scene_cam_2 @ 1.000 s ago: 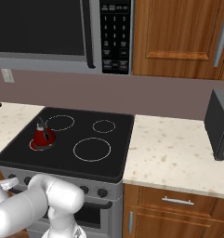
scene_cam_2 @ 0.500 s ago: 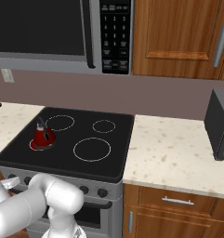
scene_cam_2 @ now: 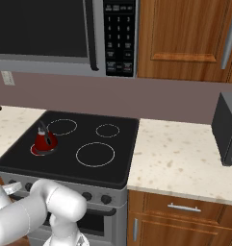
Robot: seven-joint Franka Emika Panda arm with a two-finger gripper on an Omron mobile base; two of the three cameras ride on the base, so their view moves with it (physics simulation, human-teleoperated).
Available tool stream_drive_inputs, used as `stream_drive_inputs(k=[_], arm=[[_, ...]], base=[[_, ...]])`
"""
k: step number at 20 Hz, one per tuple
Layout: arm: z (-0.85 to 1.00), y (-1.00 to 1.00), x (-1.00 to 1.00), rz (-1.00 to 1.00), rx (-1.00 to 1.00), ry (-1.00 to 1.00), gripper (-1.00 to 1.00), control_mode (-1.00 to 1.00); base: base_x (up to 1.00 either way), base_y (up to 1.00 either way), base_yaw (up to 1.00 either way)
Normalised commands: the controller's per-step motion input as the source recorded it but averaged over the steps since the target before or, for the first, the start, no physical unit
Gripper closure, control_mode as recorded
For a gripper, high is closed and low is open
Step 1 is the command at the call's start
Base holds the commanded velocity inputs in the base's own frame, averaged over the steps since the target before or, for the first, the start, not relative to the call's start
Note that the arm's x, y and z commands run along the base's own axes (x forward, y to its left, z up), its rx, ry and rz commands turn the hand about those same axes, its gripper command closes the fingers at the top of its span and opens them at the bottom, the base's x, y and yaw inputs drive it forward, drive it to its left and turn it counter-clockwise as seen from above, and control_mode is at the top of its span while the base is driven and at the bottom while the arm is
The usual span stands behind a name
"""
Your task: The kettle is done boiling. Turn off the stove, then wait for 300 timesteps before moving the kettle to the dining table.
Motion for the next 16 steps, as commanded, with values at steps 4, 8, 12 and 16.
stream_drive_inputs(k=[4,8,12,16], arm=[[-0.08,0.01,0.01,0.0,0.0,0.0,-1.0,-1.0],[-0.06,0.02,0.01,0.0,0.0,0.0,-1.0,-1.0],[-0.02,0.05,0.03,0.0,0.0,0.0,-1.0,-1.0],[-0.01,0.07,0.03,0.0,0.0,0.0,-1.0,-1.0]], base=[[0.0,0.0,0.0],[0.0,0.0,0.0],[0.0,0.0,0.0],[0.0,0.0,0.0]])
